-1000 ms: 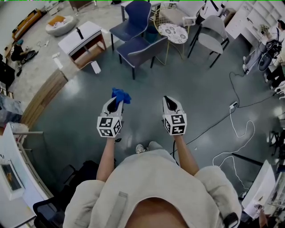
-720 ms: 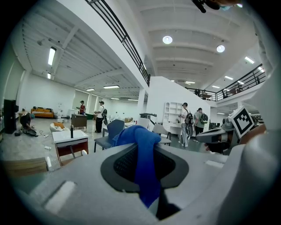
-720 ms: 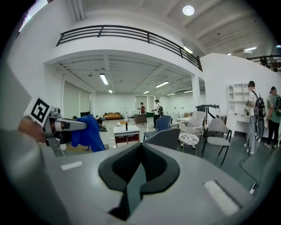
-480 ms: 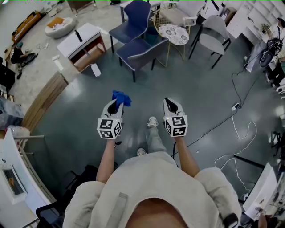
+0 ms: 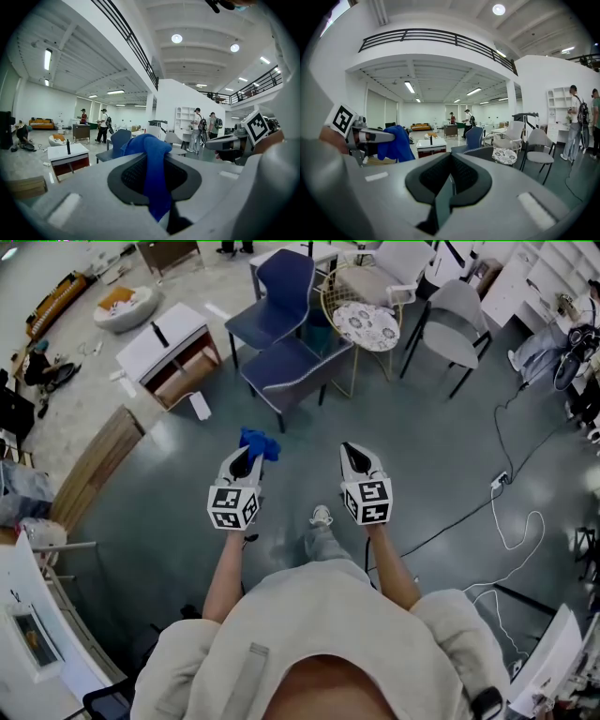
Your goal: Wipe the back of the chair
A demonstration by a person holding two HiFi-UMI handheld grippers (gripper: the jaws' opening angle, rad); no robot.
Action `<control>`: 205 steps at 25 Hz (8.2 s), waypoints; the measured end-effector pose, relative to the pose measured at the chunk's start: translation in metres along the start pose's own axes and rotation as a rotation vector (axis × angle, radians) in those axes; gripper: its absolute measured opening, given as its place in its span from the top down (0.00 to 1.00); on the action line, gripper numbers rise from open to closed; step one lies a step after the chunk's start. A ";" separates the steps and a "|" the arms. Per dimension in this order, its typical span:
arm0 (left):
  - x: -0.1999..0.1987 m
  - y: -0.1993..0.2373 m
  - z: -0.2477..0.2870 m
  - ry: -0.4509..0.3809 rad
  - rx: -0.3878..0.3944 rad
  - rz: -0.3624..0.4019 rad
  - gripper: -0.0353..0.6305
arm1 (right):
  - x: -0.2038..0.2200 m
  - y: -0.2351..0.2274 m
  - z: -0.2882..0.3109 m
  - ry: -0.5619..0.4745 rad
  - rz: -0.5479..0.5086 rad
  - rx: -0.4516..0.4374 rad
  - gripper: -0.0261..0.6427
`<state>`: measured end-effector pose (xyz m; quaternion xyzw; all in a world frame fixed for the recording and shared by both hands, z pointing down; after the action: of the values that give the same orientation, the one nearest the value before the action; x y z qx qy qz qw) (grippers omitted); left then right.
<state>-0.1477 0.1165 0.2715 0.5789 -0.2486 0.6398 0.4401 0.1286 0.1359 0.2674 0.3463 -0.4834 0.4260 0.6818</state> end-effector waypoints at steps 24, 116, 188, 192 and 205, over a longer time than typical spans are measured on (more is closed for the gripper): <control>-0.051 0.041 0.165 0.023 -0.078 0.026 0.85 | -0.045 -0.118 0.153 -0.050 0.043 -0.078 0.96; 0.187 0.132 0.328 0.025 0.017 0.063 0.85 | 0.216 -0.064 0.264 0.111 0.099 -0.057 0.96; 0.259 0.220 0.361 0.229 -0.022 0.006 0.85 | 0.219 -0.048 0.282 0.162 0.049 -0.098 0.96; 0.278 0.220 0.369 0.282 -0.033 0.021 0.85 | 0.220 -0.053 0.280 0.166 0.052 -0.086 0.96; 0.302 0.222 0.351 0.363 -0.068 -0.006 0.85 | 0.218 -0.052 0.274 0.169 0.040 -0.097 0.96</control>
<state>-0.1361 -0.1994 0.6762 0.4397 -0.1848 0.7237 0.4988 0.1131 -0.0735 0.5525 0.2660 -0.4509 0.4432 0.7277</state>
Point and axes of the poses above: the fingertips, and each gripper's own axes: z forward along the fingers, y to its left, x out of its underside, the point moved 8 cm from there along -z, backward along the fingers, and after that the axes turned 4 degrees about -z, right-handed, at the moved point
